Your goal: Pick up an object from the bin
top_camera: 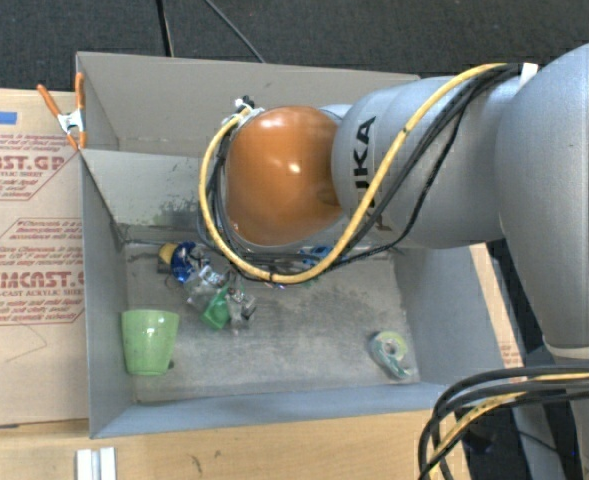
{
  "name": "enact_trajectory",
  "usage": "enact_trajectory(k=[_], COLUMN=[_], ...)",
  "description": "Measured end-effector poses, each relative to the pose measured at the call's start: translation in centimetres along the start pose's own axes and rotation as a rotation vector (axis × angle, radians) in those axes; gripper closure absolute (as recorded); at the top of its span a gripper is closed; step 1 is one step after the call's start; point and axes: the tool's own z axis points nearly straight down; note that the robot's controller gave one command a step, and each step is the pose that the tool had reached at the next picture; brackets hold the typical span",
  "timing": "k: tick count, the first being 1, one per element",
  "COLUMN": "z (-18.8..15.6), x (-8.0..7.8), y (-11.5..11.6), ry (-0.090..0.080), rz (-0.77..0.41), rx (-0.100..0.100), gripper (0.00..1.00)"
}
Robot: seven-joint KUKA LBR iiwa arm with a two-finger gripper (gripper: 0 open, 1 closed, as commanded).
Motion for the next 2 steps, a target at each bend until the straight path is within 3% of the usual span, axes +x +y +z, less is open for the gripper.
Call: enact_trajectory(k=[1,2], z=[-0.5,-4.5], x=[-0.1,-0.3], y=[0.0,0.1], ry=[0.001,-0.001], rz=[0.001,0.001], rx=[-0.001,0.001], gripper=[1.00,1.00])
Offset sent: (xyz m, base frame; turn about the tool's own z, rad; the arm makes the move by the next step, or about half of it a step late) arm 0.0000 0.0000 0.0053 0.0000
